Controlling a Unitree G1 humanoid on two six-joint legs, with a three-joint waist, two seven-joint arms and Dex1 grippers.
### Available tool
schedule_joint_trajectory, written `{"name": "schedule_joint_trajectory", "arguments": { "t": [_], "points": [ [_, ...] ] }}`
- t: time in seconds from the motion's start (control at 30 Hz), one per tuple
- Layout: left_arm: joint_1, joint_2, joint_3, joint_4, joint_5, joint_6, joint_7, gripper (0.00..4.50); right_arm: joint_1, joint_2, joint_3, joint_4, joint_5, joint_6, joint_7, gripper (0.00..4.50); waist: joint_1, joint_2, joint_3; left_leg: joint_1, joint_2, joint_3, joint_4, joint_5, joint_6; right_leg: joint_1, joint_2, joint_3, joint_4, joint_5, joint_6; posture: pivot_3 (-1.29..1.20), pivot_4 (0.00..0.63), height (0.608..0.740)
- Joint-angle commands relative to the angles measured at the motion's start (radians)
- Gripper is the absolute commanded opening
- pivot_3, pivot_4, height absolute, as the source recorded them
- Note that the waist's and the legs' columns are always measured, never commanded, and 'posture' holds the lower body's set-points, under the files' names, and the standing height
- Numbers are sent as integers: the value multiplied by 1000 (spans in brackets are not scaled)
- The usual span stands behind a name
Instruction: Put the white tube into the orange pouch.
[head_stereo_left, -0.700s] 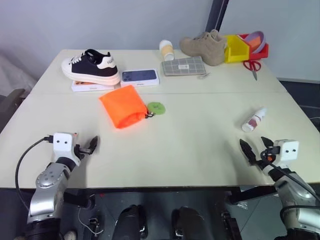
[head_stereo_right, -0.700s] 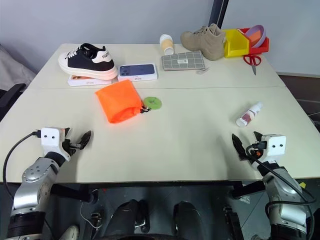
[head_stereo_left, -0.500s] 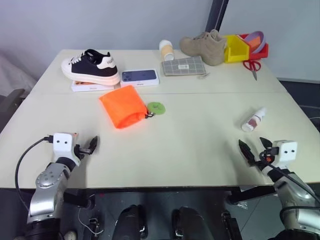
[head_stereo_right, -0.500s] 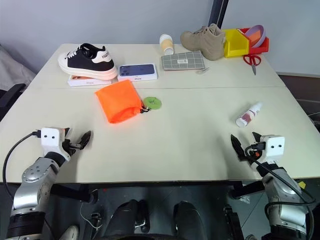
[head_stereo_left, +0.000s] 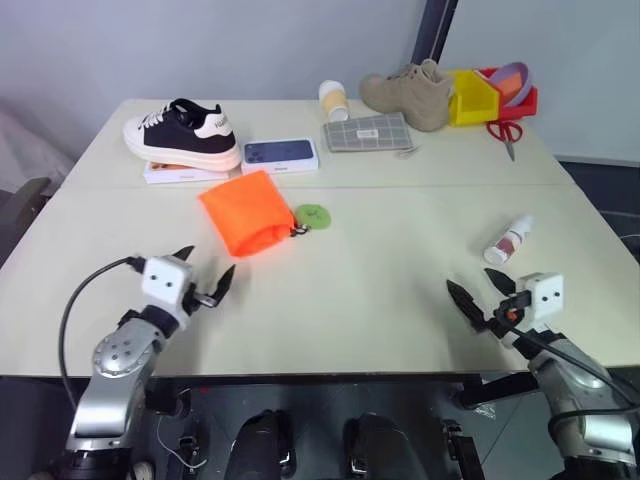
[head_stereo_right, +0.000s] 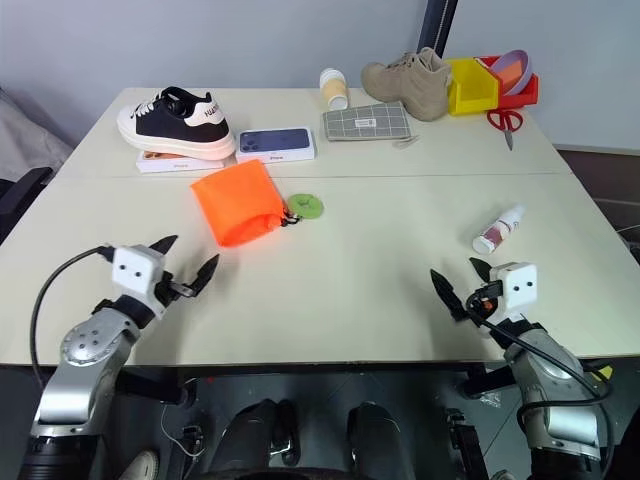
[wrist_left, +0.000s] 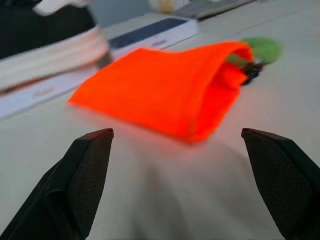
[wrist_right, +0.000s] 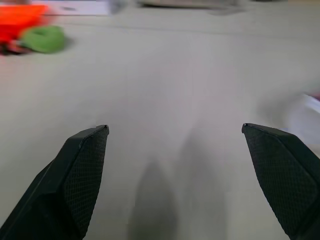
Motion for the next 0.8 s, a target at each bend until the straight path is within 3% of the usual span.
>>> {"name": "schedule_joint_trajectory", "arguments": {
  "t": [0.03, 0.37, 0.8],
  "points": [
    [-95, 15, -110, 17, 218, -60, 80, 4369, -17, -6, 82, -137, 17, 38, 29, 4447, 3, 0, 0, 0, 0, 0, 0, 0, 0, 0, 0, 0, 0, 0, 0, 0, 150, 740],
    [-304, -55, -257, 215, 495, -41, 250, 4369, -90, 66, 243, -194, -22, 55, -4, 4447, 2, 0, 0, -2, 0, 1, 0, 1, 2, 2, 1, 0, -1, 1, 0, 0, 150, 740],
    [-420, -63, -282, 423, 587, -119, 353, 4369, -100, 102, 295, -184, -61, 38, -20, 4447, 3, 0, 0, -2, 0, 1, 2, 1, 4, 2, 1, -1, 0, 2, 3, 0, 150, 740]
  ]
}}
